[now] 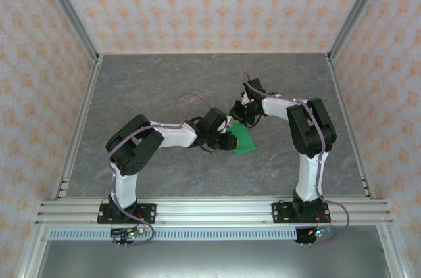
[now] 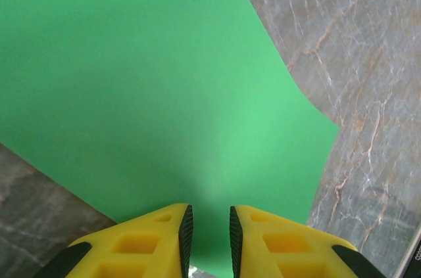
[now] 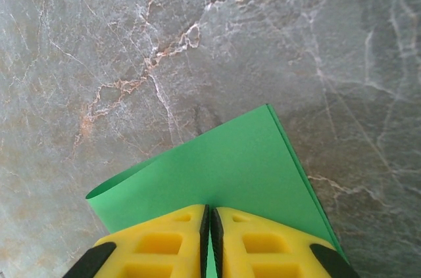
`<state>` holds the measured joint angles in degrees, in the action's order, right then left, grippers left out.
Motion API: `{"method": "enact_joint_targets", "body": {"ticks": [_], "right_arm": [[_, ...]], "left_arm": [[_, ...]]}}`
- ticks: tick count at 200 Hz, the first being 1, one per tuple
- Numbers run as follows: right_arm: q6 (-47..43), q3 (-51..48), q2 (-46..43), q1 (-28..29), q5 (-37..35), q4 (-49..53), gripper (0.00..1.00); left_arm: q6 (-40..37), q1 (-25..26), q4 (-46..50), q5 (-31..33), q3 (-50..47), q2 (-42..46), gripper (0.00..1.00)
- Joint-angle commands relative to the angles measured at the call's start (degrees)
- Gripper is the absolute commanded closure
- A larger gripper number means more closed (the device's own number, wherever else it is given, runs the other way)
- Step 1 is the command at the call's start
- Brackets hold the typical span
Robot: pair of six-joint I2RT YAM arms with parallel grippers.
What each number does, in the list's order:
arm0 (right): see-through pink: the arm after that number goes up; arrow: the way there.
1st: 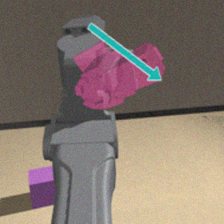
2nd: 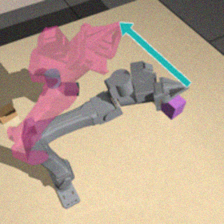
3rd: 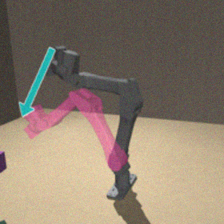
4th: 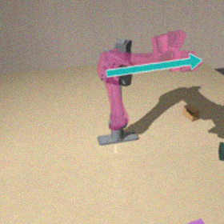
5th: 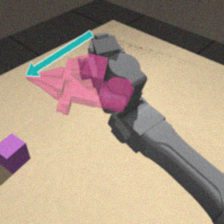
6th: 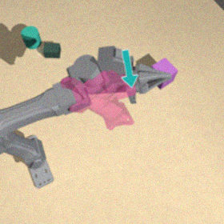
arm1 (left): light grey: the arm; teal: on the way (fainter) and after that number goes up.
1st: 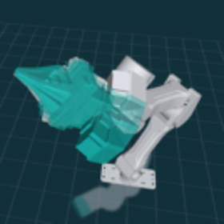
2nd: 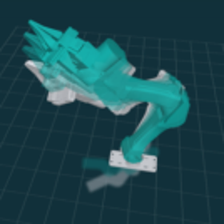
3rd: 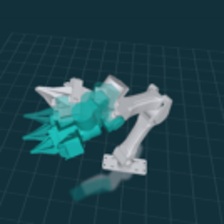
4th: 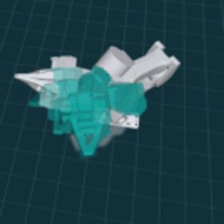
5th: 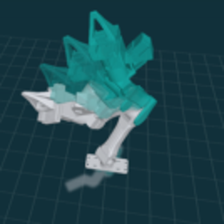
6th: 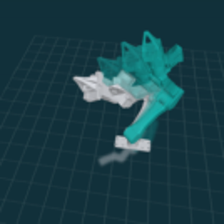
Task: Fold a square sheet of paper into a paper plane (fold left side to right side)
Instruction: First fold the square sheet of paper in half at the center of the table.
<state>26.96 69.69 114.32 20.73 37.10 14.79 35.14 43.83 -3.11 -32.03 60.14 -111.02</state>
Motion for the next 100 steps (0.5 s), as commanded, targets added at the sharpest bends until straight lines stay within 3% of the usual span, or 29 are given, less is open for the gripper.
{"method": "enact_joint_targets", "body": {"ticks": [1, 100], "right_arm": [[0.4, -2.5, 2.5, -0.3, -6.5, 2.68, 0.84], [0.6, -2.94, 2.14, -0.25, -5.7, 1.95, 0.84]], "left_arm": [[2.52, 4.04, 6.24, -3.61, -2.95, -0.29, 0.76], [6.16, 8.5, 3.22, -3.54, -6.15, 1.24, 0.75]]}}
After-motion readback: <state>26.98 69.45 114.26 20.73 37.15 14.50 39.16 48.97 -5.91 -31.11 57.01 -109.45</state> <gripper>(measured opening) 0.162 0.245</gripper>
